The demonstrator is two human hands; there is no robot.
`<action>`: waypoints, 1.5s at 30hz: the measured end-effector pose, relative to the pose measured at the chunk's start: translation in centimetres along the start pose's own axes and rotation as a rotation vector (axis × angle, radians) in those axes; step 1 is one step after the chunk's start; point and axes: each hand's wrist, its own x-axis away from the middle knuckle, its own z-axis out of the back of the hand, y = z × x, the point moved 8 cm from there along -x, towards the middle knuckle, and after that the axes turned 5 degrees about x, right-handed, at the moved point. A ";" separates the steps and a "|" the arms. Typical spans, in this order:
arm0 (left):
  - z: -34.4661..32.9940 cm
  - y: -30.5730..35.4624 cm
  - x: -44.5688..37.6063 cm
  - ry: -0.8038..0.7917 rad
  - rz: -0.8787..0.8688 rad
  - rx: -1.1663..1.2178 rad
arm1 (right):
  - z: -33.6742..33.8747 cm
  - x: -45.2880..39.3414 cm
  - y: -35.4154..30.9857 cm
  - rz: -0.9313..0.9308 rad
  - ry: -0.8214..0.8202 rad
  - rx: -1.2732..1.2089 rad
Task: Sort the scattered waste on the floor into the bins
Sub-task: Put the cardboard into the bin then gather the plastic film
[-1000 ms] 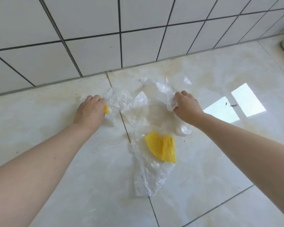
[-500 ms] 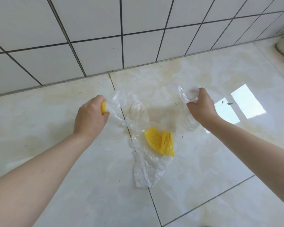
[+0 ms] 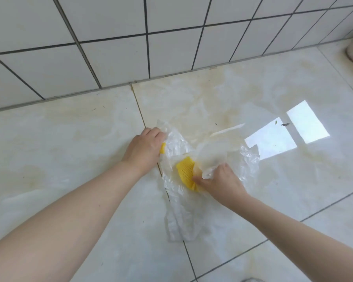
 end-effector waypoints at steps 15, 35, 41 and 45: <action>3.4 -0.4 5.1 0.277 0.227 0.487 | 1.4 -0.2 1.2 0.016 -0.083 -0.277; -4.9 10.4 8.5 -0.215 -0.021 0.068 | 4.0 0.9 2.4 -0.075 -0.005 -0.530; -3.9 6.9 10.1 -0.181 0.181 0.216 | 3.2 2.3 0.3 -0.084 -0.056 -0.611; -1.4 1.9 12.9 -0.067 0.359 0.421 | 1.9 3.6 -2.1 -0.099 -0.102 -0.648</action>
